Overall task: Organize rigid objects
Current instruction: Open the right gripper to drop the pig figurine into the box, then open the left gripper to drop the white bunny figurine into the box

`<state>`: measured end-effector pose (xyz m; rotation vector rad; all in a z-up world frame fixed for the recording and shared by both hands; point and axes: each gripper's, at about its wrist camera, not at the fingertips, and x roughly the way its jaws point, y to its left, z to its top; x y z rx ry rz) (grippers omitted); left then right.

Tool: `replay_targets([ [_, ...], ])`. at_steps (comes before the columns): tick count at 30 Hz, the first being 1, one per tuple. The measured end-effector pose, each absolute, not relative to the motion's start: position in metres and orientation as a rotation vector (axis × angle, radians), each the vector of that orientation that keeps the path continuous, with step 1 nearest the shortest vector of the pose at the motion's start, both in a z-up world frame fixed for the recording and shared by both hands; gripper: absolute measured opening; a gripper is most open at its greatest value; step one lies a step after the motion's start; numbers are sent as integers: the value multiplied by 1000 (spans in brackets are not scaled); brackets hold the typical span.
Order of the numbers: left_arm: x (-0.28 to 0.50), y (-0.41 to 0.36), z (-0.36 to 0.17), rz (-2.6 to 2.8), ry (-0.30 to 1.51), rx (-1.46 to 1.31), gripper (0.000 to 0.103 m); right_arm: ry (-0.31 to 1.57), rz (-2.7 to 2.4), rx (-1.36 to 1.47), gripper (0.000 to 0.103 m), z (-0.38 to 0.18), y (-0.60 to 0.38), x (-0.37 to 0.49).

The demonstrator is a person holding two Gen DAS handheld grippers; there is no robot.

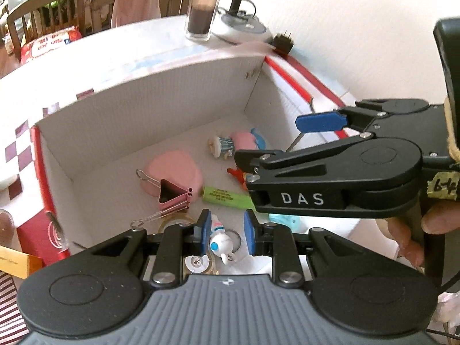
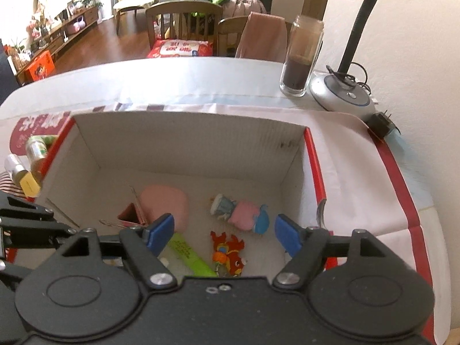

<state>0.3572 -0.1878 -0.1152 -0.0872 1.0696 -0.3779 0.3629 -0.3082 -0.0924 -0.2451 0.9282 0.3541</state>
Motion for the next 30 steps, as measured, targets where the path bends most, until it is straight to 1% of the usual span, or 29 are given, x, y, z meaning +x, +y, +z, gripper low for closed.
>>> replay_targets([
  [2, 348, -183, -107, -380, 1047, -88, 23, 911, 353, -234, 80, -86, -308, 357],
  [6, 337, -172, -94, -382, 1005, -92, 23, 876, 353, -206, 81, -73, -307, 345],
  [16, 305, -131, -68, -386, 910, -95, 24, 797, 350, -117, 88, -42, -293, 309],
  [21, 290, -103, -60, -372, 879, -101, 24, 762, 370, -69, 88, -30, -278, 289],
  [22, 286, -95, -58, -368, 872, -99, 26, 757, 374, -63, 89, -29, -274, 285],
  [23, 281, -88, -57, -362, 863, -95, 33, 751, 379, -56, 91, -28, -269, 279],
  [24, 277, -81, -56, -358, 854, -94, 46, 747, 383, -52, 91, -26, -265, 275],
  [26, 269, -69, -53, -349, 831, -100, 61, 739, 391, -43, 91, -25, -255, 266],
  [28, 262, -57, -51, -346, 814, -99, 61, 735, 400, -33, 92, -24, -244, 258],
  [30, 254, -43, -48, -343, 804, -96, 61, 728, 405, -25, 95, -22, -233, 250],
])
